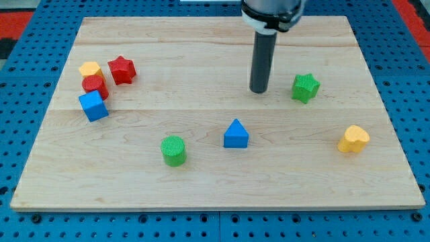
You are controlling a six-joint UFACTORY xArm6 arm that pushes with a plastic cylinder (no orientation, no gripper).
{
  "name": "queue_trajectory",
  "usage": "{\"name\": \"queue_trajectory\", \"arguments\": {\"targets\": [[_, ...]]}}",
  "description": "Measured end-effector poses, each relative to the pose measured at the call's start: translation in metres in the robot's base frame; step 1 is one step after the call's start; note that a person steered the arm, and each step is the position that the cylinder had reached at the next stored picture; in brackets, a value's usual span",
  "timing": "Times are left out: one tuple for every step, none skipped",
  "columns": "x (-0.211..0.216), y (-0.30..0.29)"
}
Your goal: Push the blue triangle closer to the green circle
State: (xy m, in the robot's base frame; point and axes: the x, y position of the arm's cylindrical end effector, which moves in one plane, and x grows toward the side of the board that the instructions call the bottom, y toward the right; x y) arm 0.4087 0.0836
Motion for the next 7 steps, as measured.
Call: {"name": "queue_trajectory", "arguments": {"targets": [[0.039,0.011],[0.059,-0.008],[0.069,-0.02],[0.095,-0.01],[0.097,-0.049],[0.092,-0.086],[0.085,-0.087]]}}
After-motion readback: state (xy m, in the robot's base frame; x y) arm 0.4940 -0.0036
